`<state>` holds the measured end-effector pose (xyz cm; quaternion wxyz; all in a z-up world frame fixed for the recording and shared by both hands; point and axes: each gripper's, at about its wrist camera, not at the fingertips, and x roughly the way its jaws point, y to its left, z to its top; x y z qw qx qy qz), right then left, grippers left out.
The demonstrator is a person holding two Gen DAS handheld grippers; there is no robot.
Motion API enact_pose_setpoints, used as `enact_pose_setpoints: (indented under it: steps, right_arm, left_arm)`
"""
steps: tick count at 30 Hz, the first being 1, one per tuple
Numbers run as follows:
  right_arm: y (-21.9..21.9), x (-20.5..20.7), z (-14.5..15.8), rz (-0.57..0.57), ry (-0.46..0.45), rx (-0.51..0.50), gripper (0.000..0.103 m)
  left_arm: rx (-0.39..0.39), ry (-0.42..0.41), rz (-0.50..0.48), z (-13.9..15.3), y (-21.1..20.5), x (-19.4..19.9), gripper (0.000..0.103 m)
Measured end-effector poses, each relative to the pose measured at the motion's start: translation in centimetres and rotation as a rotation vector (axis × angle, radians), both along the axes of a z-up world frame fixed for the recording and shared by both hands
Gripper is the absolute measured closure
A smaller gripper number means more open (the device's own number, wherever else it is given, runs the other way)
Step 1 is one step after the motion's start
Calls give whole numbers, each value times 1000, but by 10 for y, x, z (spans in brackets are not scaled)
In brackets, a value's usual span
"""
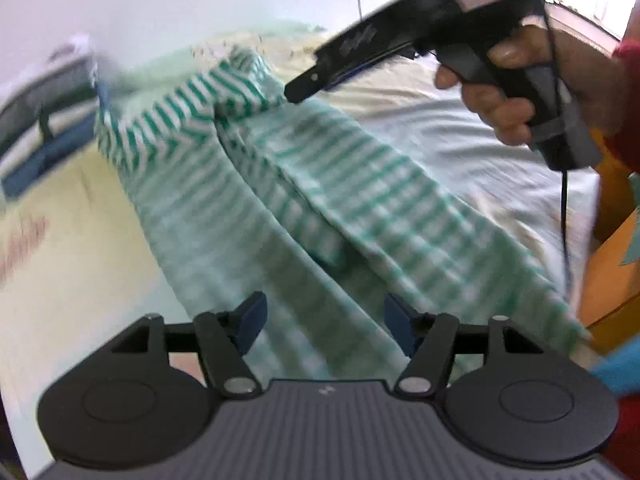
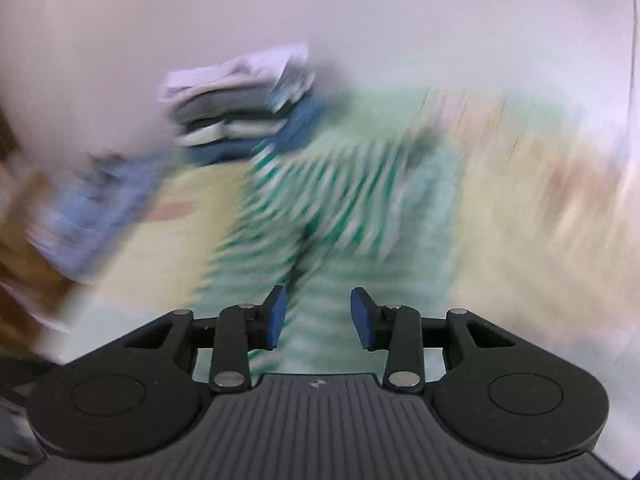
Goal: Fold clothes
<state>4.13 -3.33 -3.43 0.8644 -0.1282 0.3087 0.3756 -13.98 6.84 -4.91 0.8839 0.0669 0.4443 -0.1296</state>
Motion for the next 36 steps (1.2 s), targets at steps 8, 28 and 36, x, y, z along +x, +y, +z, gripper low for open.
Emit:
enact_pose_setpoints:
  steps: [8, 28, 36]
  right_arm:
    - [60, 3, -46, 179, -371, -401, 93]
    - [41, 79, 6, -97, -6, 0, 65]
    - [66, 167, -38, -230, 177, 111, 82]
  left_arm:
    - [-79, 44, -68, -33, 18, 49, 30]
    - [-58, -110, -77, -20, 61, 82, 20]
    - [-16, -94, -3, -38, 65, 127, 20]
